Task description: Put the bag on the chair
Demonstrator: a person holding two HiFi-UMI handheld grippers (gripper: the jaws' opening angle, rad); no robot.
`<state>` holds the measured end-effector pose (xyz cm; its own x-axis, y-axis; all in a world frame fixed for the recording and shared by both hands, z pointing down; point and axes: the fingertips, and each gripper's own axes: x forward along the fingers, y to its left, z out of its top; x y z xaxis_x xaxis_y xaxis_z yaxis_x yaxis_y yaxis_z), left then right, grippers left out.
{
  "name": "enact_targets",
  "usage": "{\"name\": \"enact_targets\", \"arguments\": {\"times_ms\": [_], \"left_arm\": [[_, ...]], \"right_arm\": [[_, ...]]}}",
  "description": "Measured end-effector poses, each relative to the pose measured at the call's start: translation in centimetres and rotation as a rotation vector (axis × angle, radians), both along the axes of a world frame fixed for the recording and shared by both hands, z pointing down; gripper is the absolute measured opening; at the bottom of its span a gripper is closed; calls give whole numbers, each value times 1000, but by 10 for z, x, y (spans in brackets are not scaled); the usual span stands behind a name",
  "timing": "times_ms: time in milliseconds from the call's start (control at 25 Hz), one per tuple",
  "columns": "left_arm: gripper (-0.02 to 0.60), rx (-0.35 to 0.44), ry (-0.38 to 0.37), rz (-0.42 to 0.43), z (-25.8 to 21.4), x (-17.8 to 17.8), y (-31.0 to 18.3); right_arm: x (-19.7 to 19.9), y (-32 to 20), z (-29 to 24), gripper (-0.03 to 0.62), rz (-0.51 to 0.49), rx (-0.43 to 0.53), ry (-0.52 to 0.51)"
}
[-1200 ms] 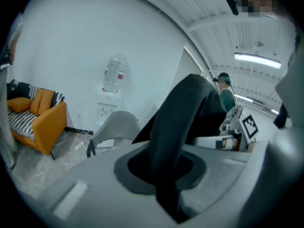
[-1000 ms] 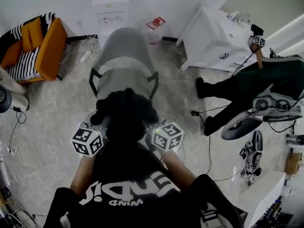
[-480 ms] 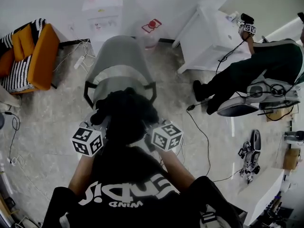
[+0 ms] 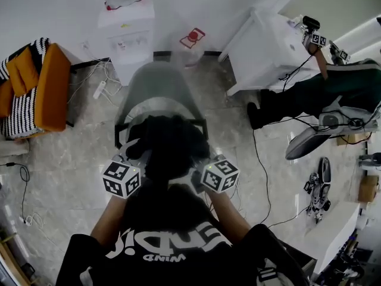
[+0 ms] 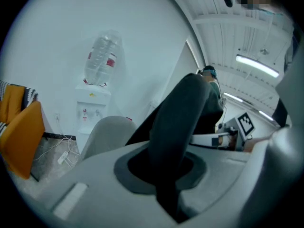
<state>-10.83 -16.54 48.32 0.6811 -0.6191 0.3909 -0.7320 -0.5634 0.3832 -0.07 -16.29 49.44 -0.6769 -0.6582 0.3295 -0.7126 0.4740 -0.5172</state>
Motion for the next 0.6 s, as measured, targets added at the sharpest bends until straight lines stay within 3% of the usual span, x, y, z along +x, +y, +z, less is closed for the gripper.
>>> {"name": "enact_targets", "arguments": {"times_ms": [240, 600], "left_arm": [[43, -22, -21, 24, 12, -11, -49], [43, -80, -72, -26, 43, -13, -98]], "right_arm": [[-11, -46, 12, 34, 32, -27, 11], [-10, -97, 42, 34, -22, -62, 45]]}}
